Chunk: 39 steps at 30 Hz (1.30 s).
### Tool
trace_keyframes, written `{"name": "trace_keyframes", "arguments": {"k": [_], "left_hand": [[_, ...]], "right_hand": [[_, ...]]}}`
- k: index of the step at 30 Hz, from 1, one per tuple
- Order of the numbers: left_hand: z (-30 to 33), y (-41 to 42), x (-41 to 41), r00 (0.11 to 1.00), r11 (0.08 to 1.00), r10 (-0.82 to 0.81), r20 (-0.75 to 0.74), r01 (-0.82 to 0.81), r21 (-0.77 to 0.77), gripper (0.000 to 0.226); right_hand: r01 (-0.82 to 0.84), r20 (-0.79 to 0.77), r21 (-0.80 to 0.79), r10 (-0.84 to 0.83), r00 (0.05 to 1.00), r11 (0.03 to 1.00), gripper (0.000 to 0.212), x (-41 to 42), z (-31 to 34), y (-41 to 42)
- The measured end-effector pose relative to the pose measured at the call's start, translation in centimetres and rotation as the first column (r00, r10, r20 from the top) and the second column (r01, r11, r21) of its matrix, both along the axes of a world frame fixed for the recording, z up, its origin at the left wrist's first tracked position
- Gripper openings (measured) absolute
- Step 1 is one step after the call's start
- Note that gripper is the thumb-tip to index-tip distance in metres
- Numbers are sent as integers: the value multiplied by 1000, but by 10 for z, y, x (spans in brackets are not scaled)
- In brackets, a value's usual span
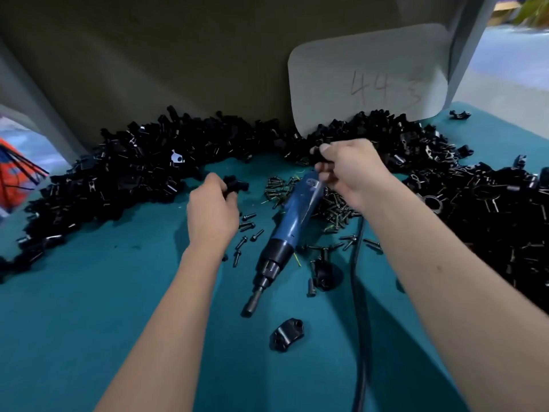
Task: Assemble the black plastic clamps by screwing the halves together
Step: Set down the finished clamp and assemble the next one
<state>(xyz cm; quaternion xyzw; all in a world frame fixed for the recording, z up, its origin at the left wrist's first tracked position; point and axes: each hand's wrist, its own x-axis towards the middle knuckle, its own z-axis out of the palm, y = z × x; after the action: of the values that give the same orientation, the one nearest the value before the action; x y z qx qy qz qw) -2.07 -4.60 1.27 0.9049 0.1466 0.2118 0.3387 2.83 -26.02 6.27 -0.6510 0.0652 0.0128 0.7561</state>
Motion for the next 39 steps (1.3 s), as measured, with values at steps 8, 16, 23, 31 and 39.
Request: {"name": "trace_keyframes", "arguments": {"k": [8,16,23,31,39], "left_hand": [[1,-10,-56,918,263,-317,239,327,-908,18],[-2,-12,-62,890,201,-364,273,361,-911,38],[-1,-21,-56,890,260,-357,284,386,-885,27],[0,-16,-55,870,104,-383,310,374,-922,55],[2,-11,-57,824,-55,-403,398,412,-909,37]], "right_hand": [[-262,112,260,240,964,929,22,-49,-25,21],[-424,240,214,374,896,880,30,-57,-34,20],[-446,284,161,391,875,880,30,-58,-35,19],[-351,283,256,278,918,901,27,-59,-33,21],[-443,302,310,354,885,841,51,-56,-34,13]]}}
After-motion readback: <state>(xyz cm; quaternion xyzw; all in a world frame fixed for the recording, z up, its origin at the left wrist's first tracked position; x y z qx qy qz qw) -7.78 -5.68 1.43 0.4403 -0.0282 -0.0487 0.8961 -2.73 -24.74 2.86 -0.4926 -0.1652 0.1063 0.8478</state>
